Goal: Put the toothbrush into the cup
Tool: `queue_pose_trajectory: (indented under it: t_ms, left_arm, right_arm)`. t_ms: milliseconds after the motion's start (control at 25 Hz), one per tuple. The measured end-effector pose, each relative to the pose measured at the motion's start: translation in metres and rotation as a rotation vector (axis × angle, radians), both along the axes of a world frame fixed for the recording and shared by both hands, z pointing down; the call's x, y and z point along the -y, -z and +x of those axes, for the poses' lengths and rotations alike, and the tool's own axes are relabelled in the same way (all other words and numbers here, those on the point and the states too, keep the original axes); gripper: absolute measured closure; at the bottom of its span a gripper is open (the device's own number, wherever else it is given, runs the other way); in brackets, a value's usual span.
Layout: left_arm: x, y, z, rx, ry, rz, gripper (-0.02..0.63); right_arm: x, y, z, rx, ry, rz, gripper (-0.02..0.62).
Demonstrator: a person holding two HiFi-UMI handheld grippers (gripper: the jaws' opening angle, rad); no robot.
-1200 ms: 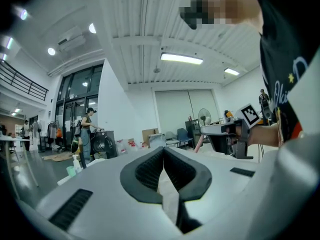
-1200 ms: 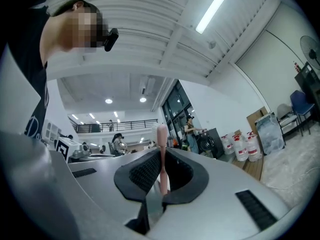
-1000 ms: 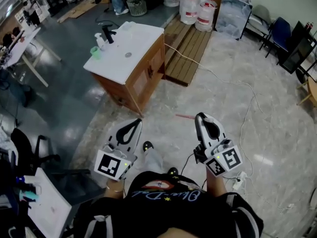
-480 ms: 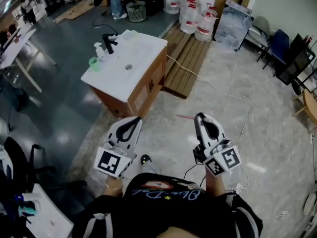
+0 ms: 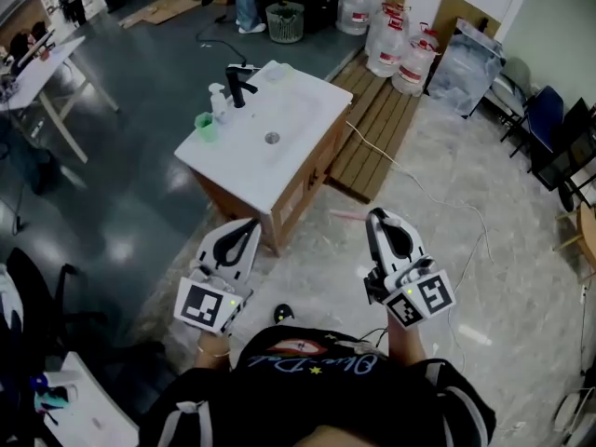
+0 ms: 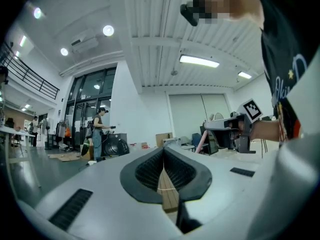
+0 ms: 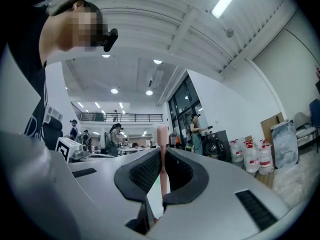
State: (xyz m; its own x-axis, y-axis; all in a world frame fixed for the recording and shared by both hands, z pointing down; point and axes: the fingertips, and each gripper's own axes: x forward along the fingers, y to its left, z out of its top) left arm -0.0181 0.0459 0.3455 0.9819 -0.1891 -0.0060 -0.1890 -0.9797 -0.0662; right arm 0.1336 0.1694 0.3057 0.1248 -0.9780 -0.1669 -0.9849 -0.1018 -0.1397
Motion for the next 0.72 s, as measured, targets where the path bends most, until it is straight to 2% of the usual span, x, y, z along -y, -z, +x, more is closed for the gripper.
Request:
queue_pose_trajectory:
  t_ms: [200, 520, 720]
  left_arm:
    - [0.046, -0.004, -0.019, -0.001, 0.059, -0.005, 0.604]
    - [0.078, -0.01, -0.03, 0.018, 0.128, -0.024, 0.604]
    - [0.105, -0.014, -0.036, 0.04, 0.227, -0.036, 0.604]
  right_arm:
    - [0.051, 0.0, -0.013, -0.016, 0.048, 0.007, 0.581]
    - [0.098, -0.007, -0.014, 0.001, 0.118, -0.016, 0.581]
    - [0.144, -0.012, -0.007, 0.012, 0.214, -0.016, 0.581]
